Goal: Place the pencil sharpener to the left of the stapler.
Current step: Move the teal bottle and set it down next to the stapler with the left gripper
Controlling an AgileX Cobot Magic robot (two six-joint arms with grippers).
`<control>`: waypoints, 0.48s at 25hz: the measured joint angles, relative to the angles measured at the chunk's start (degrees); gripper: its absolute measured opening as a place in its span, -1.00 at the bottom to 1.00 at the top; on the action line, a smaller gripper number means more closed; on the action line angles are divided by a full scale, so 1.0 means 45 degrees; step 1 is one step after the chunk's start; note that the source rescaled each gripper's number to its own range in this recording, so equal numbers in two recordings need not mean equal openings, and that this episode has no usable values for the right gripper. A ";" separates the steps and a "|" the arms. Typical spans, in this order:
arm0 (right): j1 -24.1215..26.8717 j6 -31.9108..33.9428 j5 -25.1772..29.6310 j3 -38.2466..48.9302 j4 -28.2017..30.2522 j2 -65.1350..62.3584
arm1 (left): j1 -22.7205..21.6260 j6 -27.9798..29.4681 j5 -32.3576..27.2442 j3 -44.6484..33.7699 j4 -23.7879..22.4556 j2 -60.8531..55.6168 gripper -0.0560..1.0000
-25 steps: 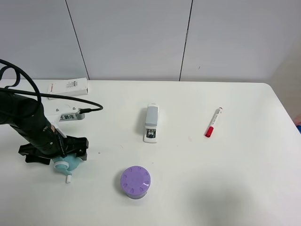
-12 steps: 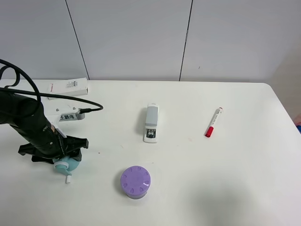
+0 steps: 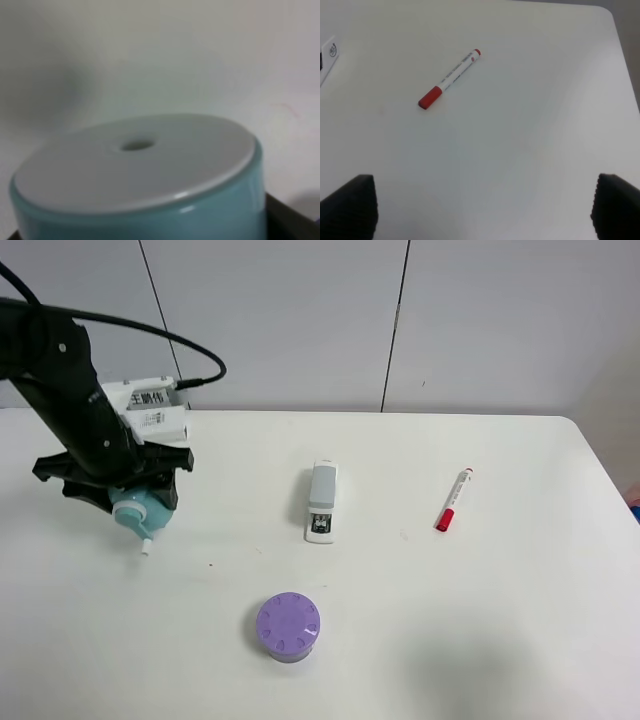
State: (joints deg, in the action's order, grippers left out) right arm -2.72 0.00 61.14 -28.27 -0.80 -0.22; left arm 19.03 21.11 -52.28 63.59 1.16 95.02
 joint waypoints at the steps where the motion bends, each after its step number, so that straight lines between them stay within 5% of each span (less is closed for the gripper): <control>1: 0.0000 0.0000 0.0000 0.0000 0.0000 0.0000 | 0.0000 0.0000 -0.0088 0.0270 0.0000 -0.0025 -0.84; 12: 0.0000 0.0000 0.0000 0.0000 0.0000 0.0000 | 0.1175 -0.0107 -0.0267 0.2097 -0.0041 0.1311 -0.84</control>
State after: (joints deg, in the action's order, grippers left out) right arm -2.72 0.00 61.14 -28.27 -0.80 -0.22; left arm 24.32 20.62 -53.48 73.03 0.98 100.92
